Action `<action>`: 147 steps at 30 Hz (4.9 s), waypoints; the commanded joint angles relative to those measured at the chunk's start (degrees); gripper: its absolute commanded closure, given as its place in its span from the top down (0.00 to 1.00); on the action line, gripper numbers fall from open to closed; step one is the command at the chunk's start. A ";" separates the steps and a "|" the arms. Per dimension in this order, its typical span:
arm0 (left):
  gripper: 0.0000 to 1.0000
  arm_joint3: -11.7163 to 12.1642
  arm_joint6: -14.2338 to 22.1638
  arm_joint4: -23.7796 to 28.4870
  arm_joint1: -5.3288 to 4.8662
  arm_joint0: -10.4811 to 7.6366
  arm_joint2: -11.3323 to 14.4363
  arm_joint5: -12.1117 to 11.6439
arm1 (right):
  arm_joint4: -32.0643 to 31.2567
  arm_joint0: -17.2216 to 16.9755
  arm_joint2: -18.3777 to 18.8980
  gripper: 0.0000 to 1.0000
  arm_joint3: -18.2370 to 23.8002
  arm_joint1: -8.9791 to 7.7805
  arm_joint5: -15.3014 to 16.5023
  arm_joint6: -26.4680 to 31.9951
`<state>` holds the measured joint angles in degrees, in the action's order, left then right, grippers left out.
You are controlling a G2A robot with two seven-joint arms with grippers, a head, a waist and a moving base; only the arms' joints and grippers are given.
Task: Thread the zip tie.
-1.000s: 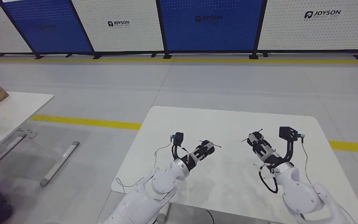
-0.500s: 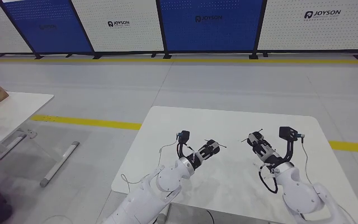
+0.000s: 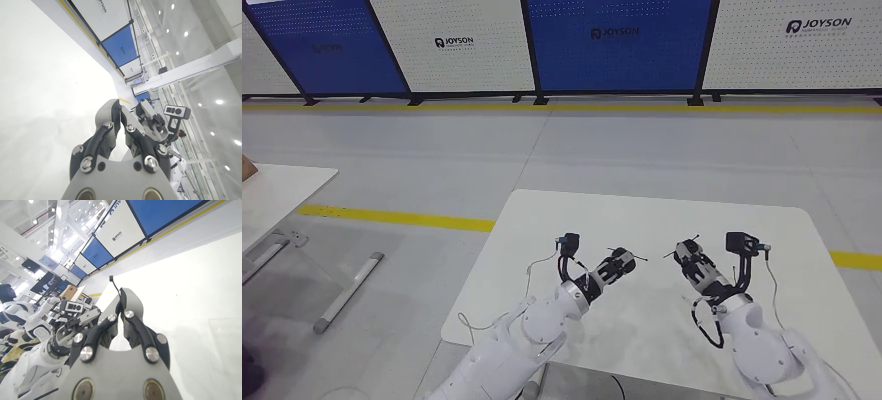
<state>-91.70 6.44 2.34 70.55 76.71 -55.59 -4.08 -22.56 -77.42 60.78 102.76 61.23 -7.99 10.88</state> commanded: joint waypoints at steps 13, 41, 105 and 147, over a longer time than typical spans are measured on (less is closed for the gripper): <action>0.00 0.12 1.22 0.73 -0.08 0.46 -0.38 -2.91 | -0.59 0.04 -0.51 0.00 -0.29 0.17 0.46 1.45; 0.00 0.12 1.22 0.73 -0.08 0.46 -0.38 -2.91 | 3.30 -1.09 -0.45 0.00 0.17 1.78 0.77 -1.77; 0.00 0.12 1.22 0.73 -0.08 0.46 -0.38 -2.91 | 4.49 -2.11 0.63 0.00 -2.20 5.67 1.50 0.54; 0.00 0.12 1.22 0.73 -0.08 0.46 -0.38 -2.91 | 3.31 -5.30 3.39 0.00 -2.06 7.04 1.47 -4.06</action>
<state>-91.58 7.66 3.07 70.47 77.17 -55.97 -6.99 -19.24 -82.71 64.17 100.70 68.27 -6.52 6.82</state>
